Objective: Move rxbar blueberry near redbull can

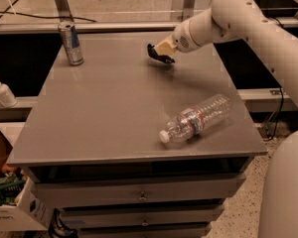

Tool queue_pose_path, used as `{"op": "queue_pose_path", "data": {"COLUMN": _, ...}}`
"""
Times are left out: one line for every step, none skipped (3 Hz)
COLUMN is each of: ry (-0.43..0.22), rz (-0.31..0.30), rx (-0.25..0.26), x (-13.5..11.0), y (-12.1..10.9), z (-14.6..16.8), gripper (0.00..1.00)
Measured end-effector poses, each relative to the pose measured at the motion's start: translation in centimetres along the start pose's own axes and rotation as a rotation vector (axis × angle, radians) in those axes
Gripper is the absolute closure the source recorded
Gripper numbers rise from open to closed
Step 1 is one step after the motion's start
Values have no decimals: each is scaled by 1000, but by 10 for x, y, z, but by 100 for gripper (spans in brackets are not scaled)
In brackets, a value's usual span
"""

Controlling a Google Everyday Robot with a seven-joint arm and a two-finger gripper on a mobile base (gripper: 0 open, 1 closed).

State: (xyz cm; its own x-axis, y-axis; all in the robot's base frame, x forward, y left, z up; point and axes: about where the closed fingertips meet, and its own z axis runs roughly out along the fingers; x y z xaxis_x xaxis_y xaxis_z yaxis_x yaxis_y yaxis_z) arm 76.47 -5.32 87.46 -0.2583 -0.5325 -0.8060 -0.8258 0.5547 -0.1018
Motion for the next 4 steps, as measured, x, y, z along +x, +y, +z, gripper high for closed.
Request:
{"op": "queue_pose_path", "data": {"ry": -41, "rz": -23, "rx": -35, "x": -25, "y": 14, "z": -4, "gripper": 100}}
{"op": "queue_pose_path", "data": {"ry": -82, "rz": -60, "rx": -77, "x": -54, "y": 32, "z": 0, "gripper": 100}}
{"op": "queue_pose_path", "data": {"ry": -119, "rz": -102, "rx": -121, "x": -82, "y": 51, "z": 9, "gripper": 100}}
{"op": "queue_pose_path", "data": {"ry": -143, "rz": -144, "rx": -162, "x": -103, "y": 73, "z": 28, "gripper": 100}}
